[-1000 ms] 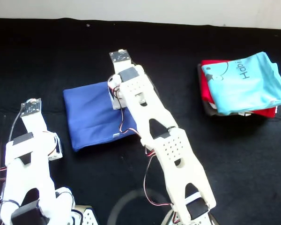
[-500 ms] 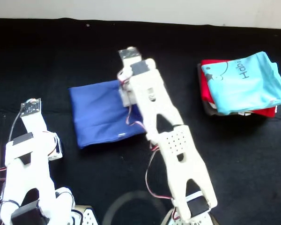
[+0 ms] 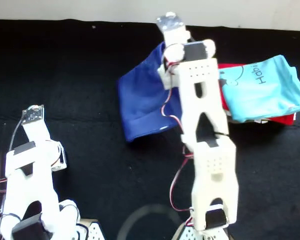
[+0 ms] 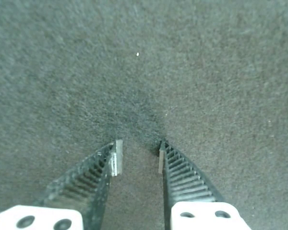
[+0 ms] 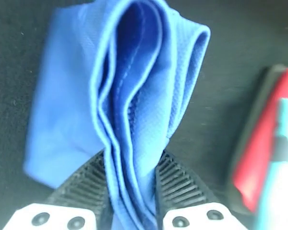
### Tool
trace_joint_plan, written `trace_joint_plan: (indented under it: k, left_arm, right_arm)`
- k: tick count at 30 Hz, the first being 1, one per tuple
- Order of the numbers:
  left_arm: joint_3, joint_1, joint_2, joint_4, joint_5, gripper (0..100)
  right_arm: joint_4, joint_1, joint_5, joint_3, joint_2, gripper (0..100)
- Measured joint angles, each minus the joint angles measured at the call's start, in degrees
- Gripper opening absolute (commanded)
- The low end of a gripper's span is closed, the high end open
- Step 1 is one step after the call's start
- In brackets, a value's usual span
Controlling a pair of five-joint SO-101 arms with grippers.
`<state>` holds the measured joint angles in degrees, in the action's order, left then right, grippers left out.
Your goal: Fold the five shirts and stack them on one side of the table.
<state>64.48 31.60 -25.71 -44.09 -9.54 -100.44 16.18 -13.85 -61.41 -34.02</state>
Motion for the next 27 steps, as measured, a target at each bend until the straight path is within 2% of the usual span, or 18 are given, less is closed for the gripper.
trace_joint_plan:
  k: [5, 11, 22, 27]
  left_arm:
    - [0.00, 0.00, 0.00, 0.00, 0.00, 14]
    - [0.00, -0.18, 0.00, 0.00, 0.00, 14]
    - [0.00, -0.18, 0.00, 0.00, 0.00, 14]
    - [0.00, -0.18, 0.00, 0.00, 0.00, 14]
  right_arm:
    - [0.00, -4.13, -4.48, 4.84, 12.66, 0.5]
    - [0.00, -10.55, -8.88, 5.27, 20.22, 0.5]
    - [0.00, -24.44, -19.52, 5.27, 21.71, 0.5]
    - [3.43, -29.71, -25.49, 5.27, 18.37, 0.5]
